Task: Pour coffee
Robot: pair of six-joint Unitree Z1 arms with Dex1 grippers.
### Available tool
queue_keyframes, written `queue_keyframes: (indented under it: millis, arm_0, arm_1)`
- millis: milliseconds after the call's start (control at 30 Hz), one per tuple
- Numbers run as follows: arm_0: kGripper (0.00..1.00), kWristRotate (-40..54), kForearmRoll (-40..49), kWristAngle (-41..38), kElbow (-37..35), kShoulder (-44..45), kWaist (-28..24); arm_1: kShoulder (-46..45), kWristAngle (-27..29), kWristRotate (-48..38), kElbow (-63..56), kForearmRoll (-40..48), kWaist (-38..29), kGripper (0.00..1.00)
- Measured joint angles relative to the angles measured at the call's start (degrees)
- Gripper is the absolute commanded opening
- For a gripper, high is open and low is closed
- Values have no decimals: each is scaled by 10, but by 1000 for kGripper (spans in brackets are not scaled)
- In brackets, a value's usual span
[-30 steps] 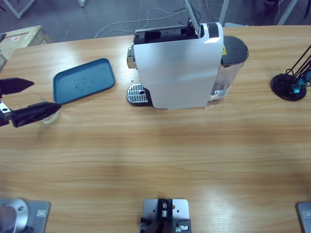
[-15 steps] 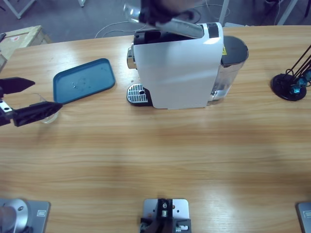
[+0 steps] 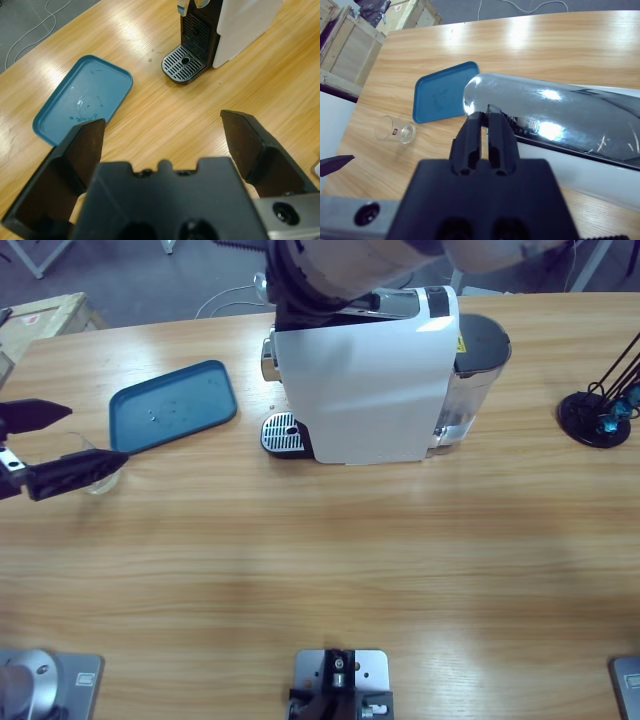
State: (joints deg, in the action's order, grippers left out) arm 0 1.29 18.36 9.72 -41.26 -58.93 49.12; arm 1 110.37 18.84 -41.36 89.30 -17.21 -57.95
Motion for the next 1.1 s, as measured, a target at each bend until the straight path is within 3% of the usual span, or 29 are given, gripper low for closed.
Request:
queue_keyframes:
  millis: [467, 1100]
  arm_0:
    - [991, 0, 5, 0, -12, 0, 0]
    - [991, 0, 5, 0, -12, -1, 0]
  arm_1:
    - [31, -2, 0, 42, -27, 45, 0]
    - [33, -7, -10, 48, -50, 42, 0]
